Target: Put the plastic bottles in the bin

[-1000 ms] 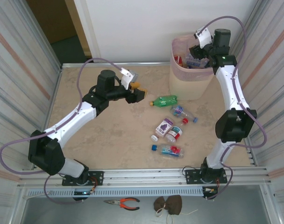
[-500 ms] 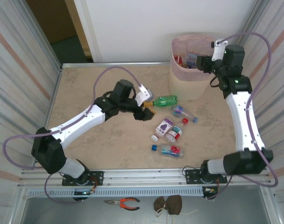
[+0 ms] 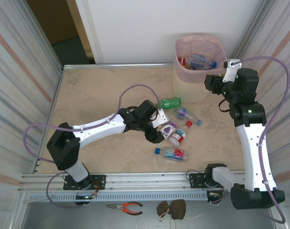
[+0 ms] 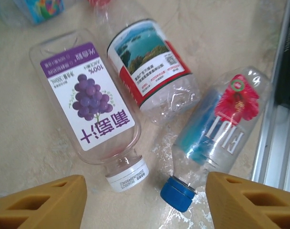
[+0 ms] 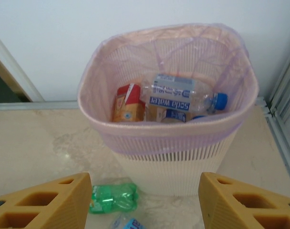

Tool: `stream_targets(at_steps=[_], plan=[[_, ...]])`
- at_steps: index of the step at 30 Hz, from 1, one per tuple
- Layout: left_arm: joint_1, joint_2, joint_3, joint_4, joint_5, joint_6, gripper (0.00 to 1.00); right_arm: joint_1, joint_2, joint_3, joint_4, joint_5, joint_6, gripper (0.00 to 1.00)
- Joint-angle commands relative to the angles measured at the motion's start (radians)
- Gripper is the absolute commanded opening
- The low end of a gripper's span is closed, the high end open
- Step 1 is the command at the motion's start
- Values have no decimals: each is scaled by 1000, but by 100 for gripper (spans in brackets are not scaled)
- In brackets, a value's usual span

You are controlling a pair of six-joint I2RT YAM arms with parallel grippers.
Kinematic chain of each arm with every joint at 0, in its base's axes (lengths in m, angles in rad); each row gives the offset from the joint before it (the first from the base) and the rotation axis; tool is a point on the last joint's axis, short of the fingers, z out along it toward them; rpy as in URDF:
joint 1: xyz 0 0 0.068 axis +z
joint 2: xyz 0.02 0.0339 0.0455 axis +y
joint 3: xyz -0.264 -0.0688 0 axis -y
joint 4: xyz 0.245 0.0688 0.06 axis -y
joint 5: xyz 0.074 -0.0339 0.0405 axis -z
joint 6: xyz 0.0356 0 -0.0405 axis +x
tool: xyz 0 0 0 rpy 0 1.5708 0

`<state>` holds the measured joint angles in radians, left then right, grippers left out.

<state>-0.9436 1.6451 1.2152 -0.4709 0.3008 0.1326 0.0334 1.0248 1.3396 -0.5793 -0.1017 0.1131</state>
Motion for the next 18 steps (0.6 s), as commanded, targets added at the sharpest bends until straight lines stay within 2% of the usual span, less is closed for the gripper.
stream_targets(at_steps=[1, 6, 12, 18], plan=[[-15, 49, 7, 2, -46, -75, 70, 8, -29, -24, -44, -3, 34, 59], [-19, 130, 28, -8, -103, -109, 71, 8, -87, -46, -62, -5, 38, 59], [-18, 213, 72, -36, -92, -87, 75, 8, -98, -45, -76, -9, 37, 59], [4, 252, 122, -129, -162, -91, 69, 8, -101, -41, -84, -7, 34, 59]])
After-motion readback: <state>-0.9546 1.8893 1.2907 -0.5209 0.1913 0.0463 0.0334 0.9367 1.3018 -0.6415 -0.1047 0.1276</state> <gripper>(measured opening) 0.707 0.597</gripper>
